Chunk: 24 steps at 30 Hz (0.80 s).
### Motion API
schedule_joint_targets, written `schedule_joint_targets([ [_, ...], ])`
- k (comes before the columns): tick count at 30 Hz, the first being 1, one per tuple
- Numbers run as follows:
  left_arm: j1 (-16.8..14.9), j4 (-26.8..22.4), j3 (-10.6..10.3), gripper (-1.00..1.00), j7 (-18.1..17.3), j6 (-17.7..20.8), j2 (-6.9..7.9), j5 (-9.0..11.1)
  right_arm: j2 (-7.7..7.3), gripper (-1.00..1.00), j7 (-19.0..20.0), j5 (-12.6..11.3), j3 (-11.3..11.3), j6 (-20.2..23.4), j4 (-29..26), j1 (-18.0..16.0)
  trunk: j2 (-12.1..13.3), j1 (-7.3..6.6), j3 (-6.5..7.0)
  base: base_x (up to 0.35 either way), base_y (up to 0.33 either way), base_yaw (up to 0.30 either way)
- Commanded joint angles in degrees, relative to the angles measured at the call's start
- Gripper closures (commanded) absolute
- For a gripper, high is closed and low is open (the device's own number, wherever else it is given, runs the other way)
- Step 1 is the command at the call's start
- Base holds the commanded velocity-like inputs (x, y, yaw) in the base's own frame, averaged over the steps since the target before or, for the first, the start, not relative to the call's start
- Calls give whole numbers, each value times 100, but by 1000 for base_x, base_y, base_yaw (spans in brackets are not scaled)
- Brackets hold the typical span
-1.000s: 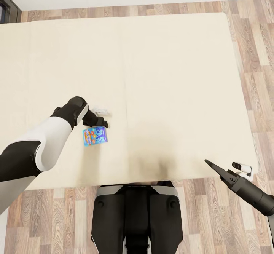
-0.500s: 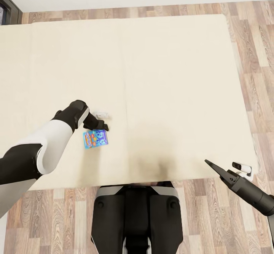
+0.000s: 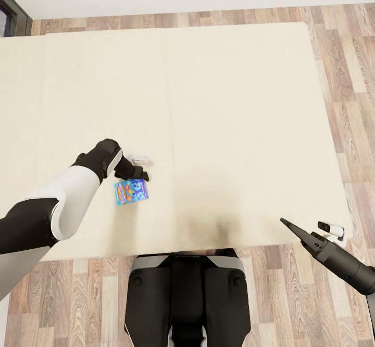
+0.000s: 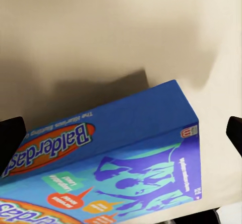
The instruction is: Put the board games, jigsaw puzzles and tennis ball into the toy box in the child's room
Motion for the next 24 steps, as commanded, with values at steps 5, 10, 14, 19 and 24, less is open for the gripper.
schedule_joint_targets([
  [5, 8, -6, 23, -100, -45, 12, -1, -55, -1, -100, 6, -14, -2, 44, 0, -2, -9, 4, -2, 0, 0, -2],
  [10, 82, -6, 21, -100, -44, 10, -1, -52, -1, -100, 7, -12, -2, 44, 0, -2, -9, 4, 9, 0, 0, 0],
  [14, 97, -6, 24, -100, -45, 10, -1, -51, -1, -100, 6, -12, -2, 44, 0, -2, -9, 4, 27, 0, 0, 0],
  [19, 123, -6, 20, -100, -45, 10, -1, -51, -1, -100, 6, -14, -2, 44, 0, -2, -9, 4, 64, 0, 0, -1],
  [24, 131, -6, 20, -100, -46, 10, -1, -51, -1, -100, 6, -12, -2, 44, 0, -2, -9, 4, 100, 0, 0, -38],
])
